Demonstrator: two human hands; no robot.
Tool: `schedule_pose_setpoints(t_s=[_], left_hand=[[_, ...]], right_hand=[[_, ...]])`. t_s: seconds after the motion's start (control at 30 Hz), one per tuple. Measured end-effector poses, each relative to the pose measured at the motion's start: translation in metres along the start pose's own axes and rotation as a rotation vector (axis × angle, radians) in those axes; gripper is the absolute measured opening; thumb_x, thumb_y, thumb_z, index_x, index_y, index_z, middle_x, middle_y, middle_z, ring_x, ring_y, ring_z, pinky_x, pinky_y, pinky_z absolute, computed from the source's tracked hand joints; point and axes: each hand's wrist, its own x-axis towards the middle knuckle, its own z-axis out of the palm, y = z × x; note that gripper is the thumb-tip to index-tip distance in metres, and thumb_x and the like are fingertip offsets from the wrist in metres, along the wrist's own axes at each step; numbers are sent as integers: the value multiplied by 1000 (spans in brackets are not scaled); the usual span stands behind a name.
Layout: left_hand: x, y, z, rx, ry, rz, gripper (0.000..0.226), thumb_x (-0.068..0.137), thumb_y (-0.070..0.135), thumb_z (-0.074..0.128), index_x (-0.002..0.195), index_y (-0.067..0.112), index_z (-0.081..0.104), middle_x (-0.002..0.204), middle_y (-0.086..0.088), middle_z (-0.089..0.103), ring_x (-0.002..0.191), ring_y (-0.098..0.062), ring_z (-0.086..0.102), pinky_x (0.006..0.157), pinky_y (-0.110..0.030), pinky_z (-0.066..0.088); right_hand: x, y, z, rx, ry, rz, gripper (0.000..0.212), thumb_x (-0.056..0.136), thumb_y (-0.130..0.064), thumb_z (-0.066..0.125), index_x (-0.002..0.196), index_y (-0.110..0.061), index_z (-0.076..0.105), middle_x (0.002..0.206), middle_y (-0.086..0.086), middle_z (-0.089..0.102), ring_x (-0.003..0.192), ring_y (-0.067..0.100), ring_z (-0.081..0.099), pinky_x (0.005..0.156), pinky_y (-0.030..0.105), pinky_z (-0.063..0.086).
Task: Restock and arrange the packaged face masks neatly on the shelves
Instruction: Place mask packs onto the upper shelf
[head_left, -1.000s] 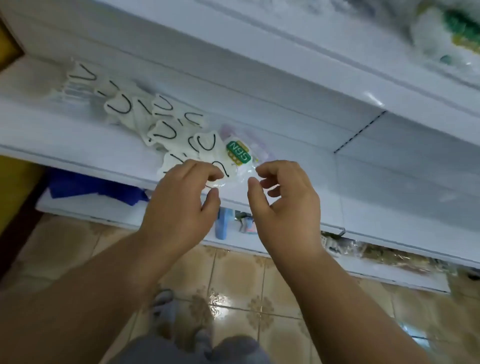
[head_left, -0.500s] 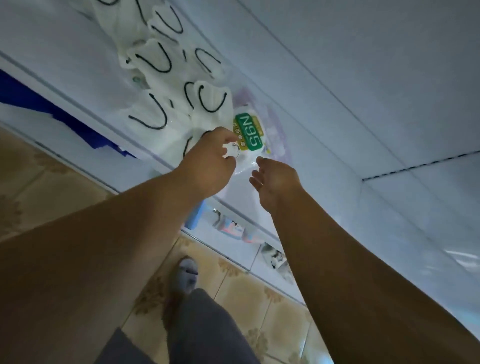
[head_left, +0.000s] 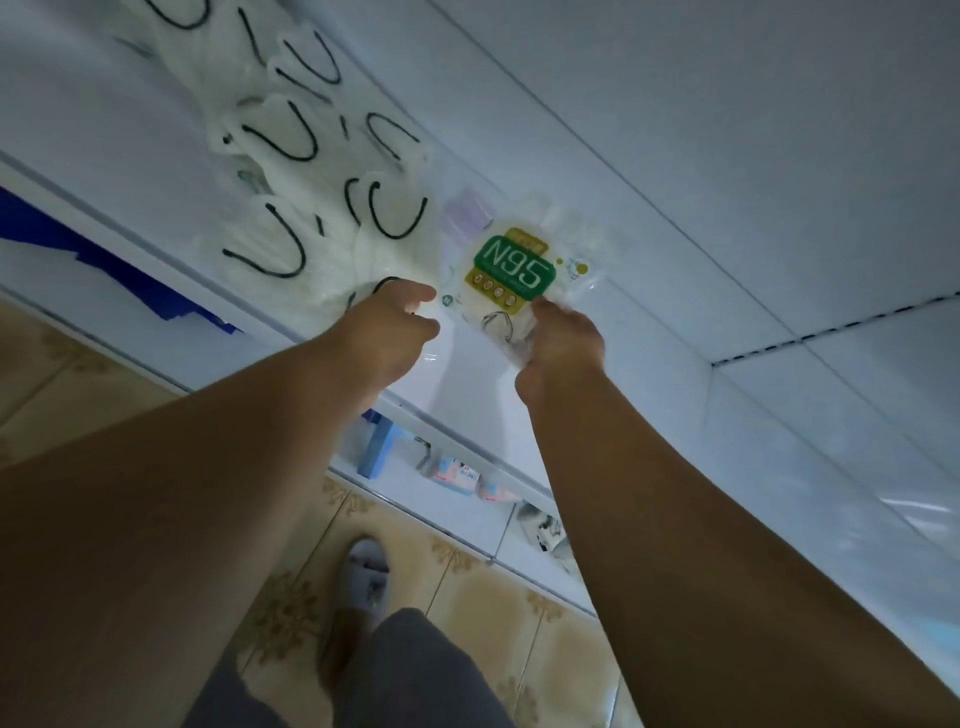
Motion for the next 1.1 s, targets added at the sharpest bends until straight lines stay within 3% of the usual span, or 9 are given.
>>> schedule_pose_setpoints(t_s=[0.17,0.4,0.47,0.5,0.53,0.7,0.87,0.97,1.1], left_hand=[[-40,29,-11,-149,-73,-66,42,96,32,64,136,23,53,118,0,63,115,-23,63,108,-43,47],[-111,41,-49,-72,29,-86,67,73,52,80,130,26,56,125,-5,64,103,-25,68,93,-45,57],[-137,31,-64,7,-45,-71,49,73,51,76,116,29,65,118,-3,70,104,-28,69,95,-48,55],[-150,27,-70,47,-115,-69,36,76,51,72,104,29,70,110,-3,74,103,-29,71,97,-51,54],[-164,23,-73,87,-166,-55,29,79,51,68,96,28,72,103,-2,76,100,-29,72,97,-54,53],[-230,15,-62,280,-145,133,16,99,42,57,96,29,65,95,5,74,90,-19,71,76,-37,54],[-306,24,-35,304,-60,264,12,103,37,51,102,30,61,89,14,70,81,-6,65,61,-27,45],[-347,29,-3,236,-17,371,14,104,32,51,109,28,63,97,13,73,88,-2,68,70,-23,50],[-391,37,38,166,-47,424,10,102,30,54,102,32,64,97,8,76,91,-14,73,87,-46,58]], right_hand=[[-54,-3,-38,203,41,17,15,96,-16,60,110,-17,61,104,8,74,89,24,74,79,37,60],[-160,38,-62,363,-132,54,18,85,8,50,89,-9,55,81,16,60,60,22,55,54,27,44],[-187,50,-65,290,-124,49,17,75,1,53,92,-3,54,85,20,59,73,27,58,66,39,53],[-199,54,-65,253,-111,57,24,69,-6,55,93,-1,53,86,24,57,78,29,54,70,38,33],[-209,60,-67,251,-110,61,27,65,-13,57,90,-3,52,87,26,55,81,28,51,92,74,38],[-254,75,-92,290,-5,-14,38,82,-44,71,71,-22,43,80,9,50,75,21,47,73,40,47],[-298,79,-146,320,135,-263,31,96,-29,62,74,-10,49,61,3,44,56,16,39,59,33,36],[-330,81,-192,307,84,-343,25,98,-35,59,81,-17,55,67,-2,56,60,13,49,60,33,44],[-368,83,-260,136,-44,-461,20,92,-29,71,103,-23,56,76,-13,67,63,2,64,61,23,53]])
